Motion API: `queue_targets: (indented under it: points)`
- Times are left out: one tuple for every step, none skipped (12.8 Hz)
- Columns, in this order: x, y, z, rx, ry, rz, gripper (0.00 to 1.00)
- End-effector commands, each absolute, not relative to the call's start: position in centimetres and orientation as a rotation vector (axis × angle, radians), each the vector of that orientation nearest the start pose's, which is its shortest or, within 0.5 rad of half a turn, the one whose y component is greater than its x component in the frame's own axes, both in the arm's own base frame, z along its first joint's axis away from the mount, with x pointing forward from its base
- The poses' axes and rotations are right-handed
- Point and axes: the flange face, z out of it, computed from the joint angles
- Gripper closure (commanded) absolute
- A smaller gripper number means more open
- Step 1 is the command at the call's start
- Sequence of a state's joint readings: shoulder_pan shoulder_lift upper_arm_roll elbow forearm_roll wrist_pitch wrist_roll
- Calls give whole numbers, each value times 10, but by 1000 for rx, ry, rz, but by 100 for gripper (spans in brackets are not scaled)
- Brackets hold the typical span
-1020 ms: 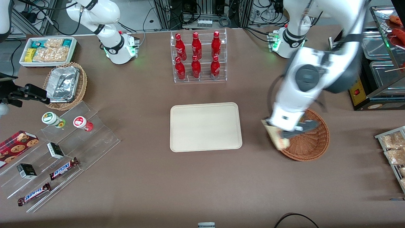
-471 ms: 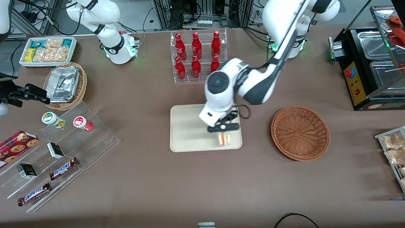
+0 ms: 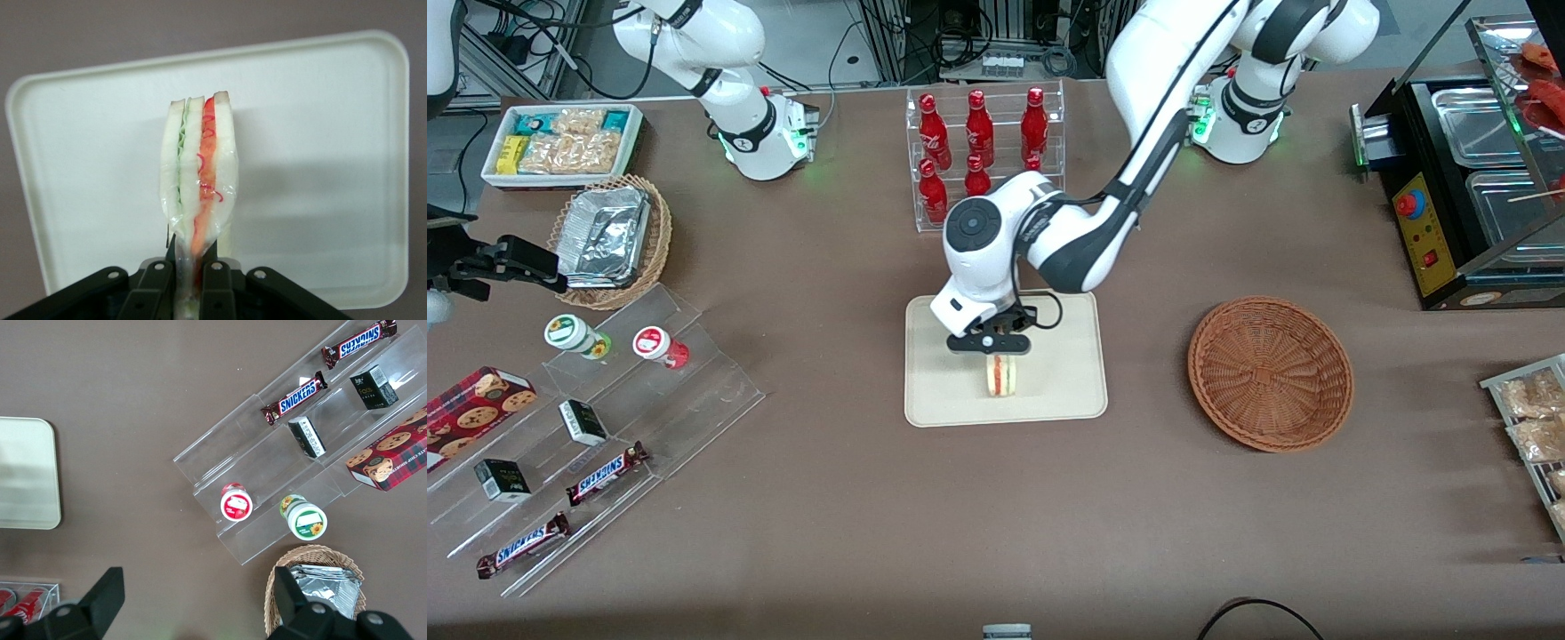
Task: Place sandwich from basket to tray
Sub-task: 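Lower the sandwich onto the tray and open the left gripper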
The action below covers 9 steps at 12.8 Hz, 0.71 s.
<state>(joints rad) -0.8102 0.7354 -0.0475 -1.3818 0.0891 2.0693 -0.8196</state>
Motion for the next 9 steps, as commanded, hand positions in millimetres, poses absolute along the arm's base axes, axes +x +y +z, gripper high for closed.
queue_targets:
  points:
    - [482, -553, 250, -3074, 87, -28, 100]
    - [479, -555, 242, -3068, 88, -19, 100]
    - [476, -558, 237, -3065, 95, -14, 100]
    - [474, -558, 235, -3062, 94, -8, 75]
    - [475, -557, 236, -3063, 91, -9, 31]
    - [476, -557, 238, -3065, 90, -14, 0]
    - [478, -556, 242, -3067, 86, -20, 0]
    - [482, -554, 251, -3072, 76, -30, 0]
    - [485, -552, 269, -3085, 68, -49, 0]
